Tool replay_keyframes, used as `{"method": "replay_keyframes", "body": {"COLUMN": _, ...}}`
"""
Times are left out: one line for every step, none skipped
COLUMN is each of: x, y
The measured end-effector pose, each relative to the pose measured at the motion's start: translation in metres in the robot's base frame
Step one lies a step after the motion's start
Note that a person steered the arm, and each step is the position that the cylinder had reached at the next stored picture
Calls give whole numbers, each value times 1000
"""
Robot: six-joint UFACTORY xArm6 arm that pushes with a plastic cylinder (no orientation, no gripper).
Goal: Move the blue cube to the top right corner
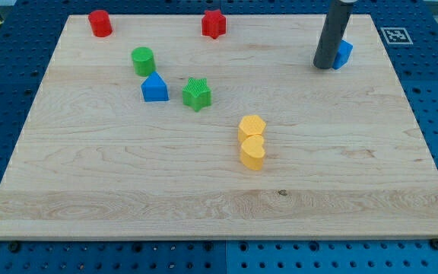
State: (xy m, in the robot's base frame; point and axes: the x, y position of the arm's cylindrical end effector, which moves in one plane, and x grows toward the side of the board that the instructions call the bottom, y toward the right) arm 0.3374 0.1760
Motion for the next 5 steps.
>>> {"method": "replay_keyframes", "body": {"x": 8, "y": 8}}
{"method": "replay_keyframes", "body": {"x": 4, "y": 12}}
{"method": "replay_keyframes", "body": {"x": -6, "y": 19}}
{"method": "replay_keyframes", "body": {"x": -17, "y": 30}}
{"method": "replay_keyframes", "body": {"x": -30, "y": 41}}
